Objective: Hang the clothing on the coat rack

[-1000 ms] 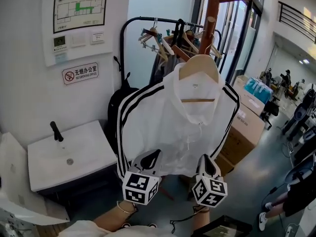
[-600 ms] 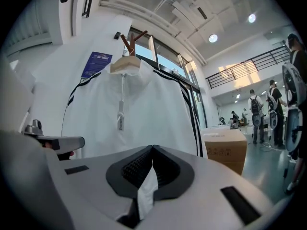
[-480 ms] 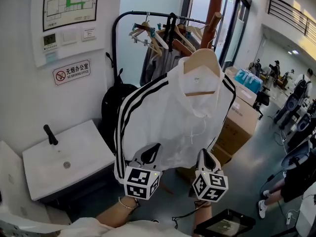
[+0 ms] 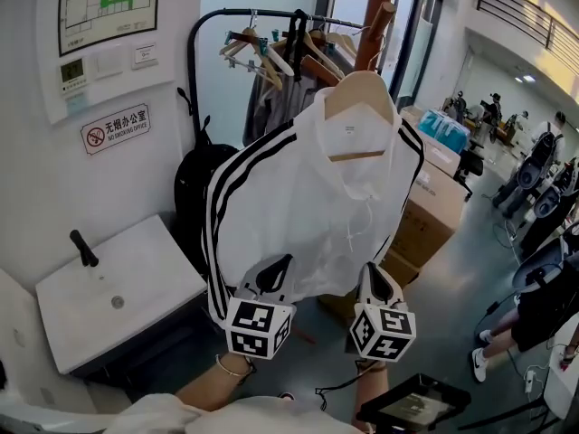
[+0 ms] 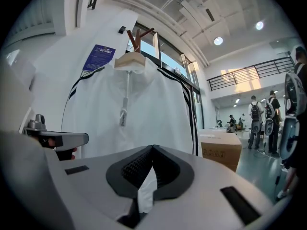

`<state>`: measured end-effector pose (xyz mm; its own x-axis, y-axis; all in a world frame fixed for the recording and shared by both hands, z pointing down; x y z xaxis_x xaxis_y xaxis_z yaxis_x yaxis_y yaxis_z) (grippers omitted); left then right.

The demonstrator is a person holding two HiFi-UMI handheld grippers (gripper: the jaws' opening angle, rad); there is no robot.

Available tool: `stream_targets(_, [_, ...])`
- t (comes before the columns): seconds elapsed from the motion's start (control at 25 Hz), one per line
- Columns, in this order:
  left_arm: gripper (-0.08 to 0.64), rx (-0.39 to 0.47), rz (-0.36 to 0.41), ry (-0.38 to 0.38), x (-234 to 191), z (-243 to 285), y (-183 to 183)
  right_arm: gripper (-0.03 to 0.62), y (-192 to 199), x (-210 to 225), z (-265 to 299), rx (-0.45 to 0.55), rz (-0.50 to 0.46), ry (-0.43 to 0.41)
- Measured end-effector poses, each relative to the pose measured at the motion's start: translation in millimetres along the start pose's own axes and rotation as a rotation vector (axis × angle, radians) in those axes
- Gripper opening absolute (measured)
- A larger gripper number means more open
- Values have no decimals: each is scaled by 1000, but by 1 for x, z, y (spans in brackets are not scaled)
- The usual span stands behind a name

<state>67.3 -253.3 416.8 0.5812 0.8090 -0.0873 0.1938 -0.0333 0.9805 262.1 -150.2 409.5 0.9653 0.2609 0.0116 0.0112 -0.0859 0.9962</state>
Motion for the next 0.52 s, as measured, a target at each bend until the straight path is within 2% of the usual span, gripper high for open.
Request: stream_targets(0.52, [8, -12, 8, 2, 3, 1, 4, 21, 2, 2, -2, -1, -3, 1])
Point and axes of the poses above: the fingertips, and each gripper's own axes: z forward along the fingers, x to its right, y out of its underside, the point moved 9 cm from there along -z, backward along the fingers, and after that the axes turned 9 degrees about x, right-handed, at the moved point
